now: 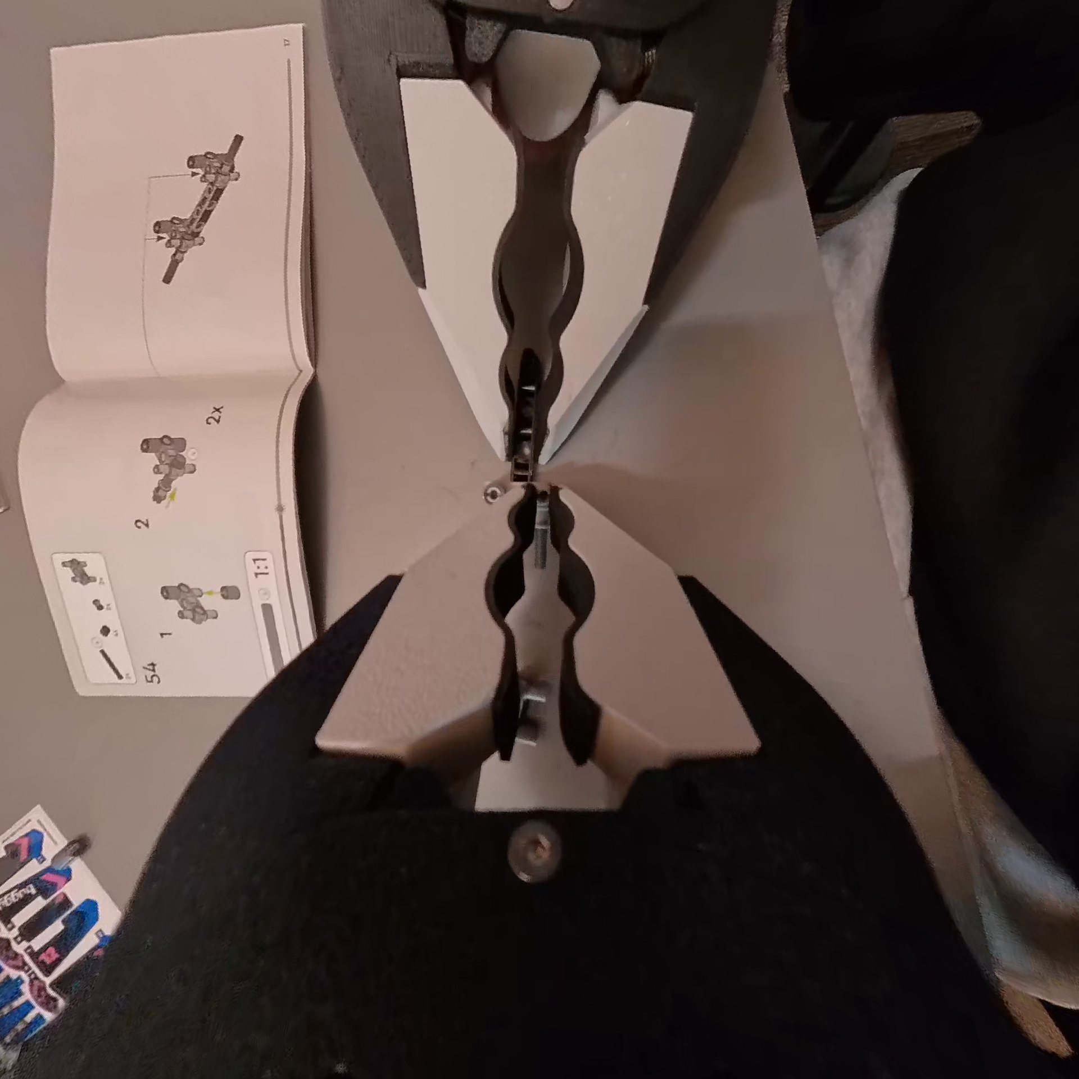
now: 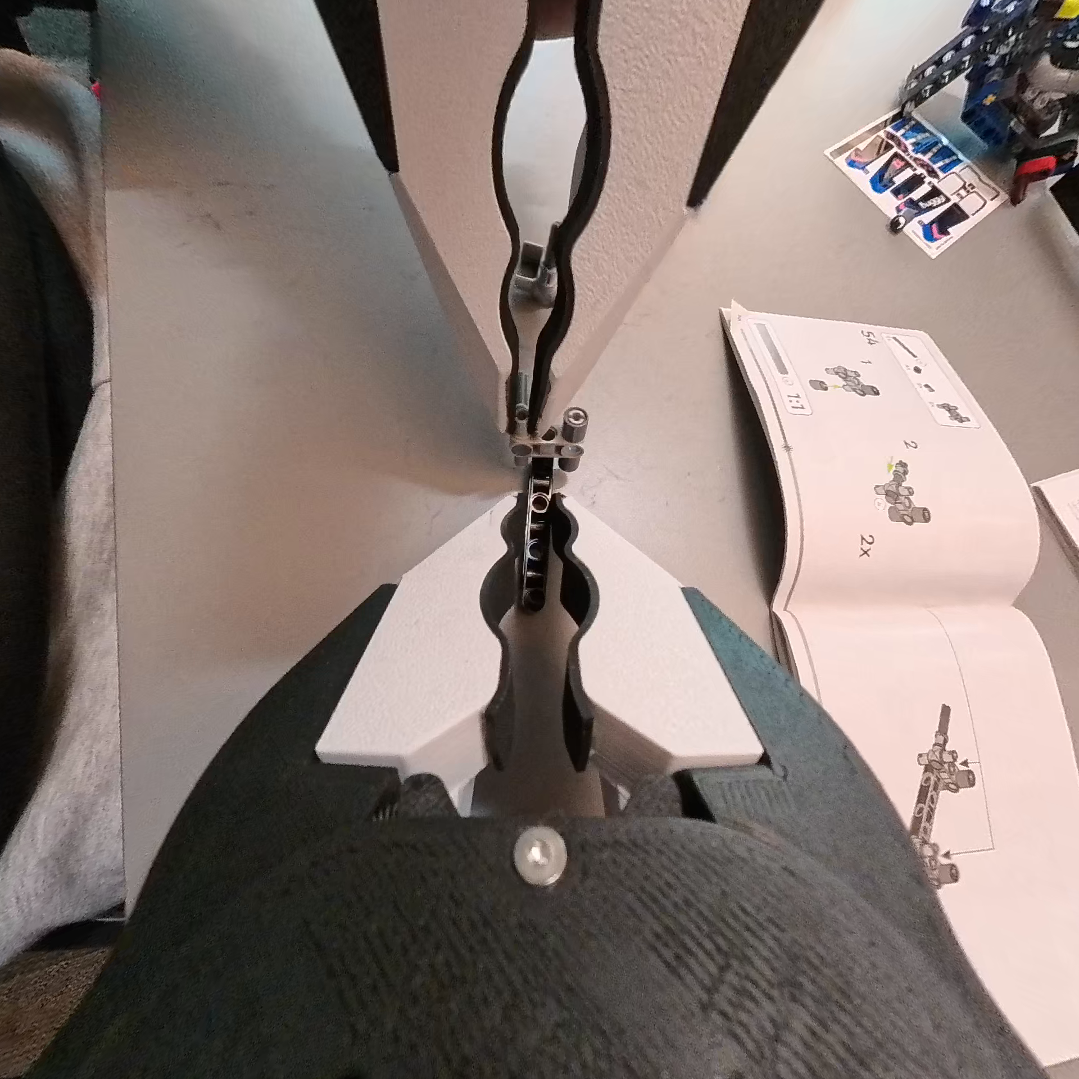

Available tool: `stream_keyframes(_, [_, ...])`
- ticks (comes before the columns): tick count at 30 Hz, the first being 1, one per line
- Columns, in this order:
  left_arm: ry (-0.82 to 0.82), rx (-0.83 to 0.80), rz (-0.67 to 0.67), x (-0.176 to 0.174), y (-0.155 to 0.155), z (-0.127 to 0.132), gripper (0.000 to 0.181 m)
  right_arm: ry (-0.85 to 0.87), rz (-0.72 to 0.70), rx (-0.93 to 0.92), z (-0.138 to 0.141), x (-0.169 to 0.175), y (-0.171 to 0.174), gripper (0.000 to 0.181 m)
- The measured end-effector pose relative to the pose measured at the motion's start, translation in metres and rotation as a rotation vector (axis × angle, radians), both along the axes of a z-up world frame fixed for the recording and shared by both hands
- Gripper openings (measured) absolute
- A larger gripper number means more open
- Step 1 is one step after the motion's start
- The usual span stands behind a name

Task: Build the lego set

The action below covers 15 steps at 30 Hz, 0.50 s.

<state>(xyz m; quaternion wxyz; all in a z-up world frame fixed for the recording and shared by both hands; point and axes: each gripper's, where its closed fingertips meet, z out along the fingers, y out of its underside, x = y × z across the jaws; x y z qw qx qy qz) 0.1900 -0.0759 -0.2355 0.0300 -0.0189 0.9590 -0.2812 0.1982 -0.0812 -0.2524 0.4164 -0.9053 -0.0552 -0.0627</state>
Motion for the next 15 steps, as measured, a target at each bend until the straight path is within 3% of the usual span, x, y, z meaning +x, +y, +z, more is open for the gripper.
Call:
stream_keyframes(9, [0.03, 0.008, -0.05, -0.001, -0.001, 0.0, 0.001, -0.005, 0.014, 0.001, 0.0, -0.002, 0.0, 0.007])
stream_keyframes(11, [0.032, -0.002, -0.053, -0.002, -0.001, 0.0, 0.001, -0.021, -0.015, 0.024, 0.004, 0.003, 0.001, 0.032])
stream_keyframes(15, [0.034, -0.003, -0.07, -0.004, -0.002, 0.001, 0.001, -0.006, -0.021, 0.099, 0.016, 0.003, 0.006, 0.04])
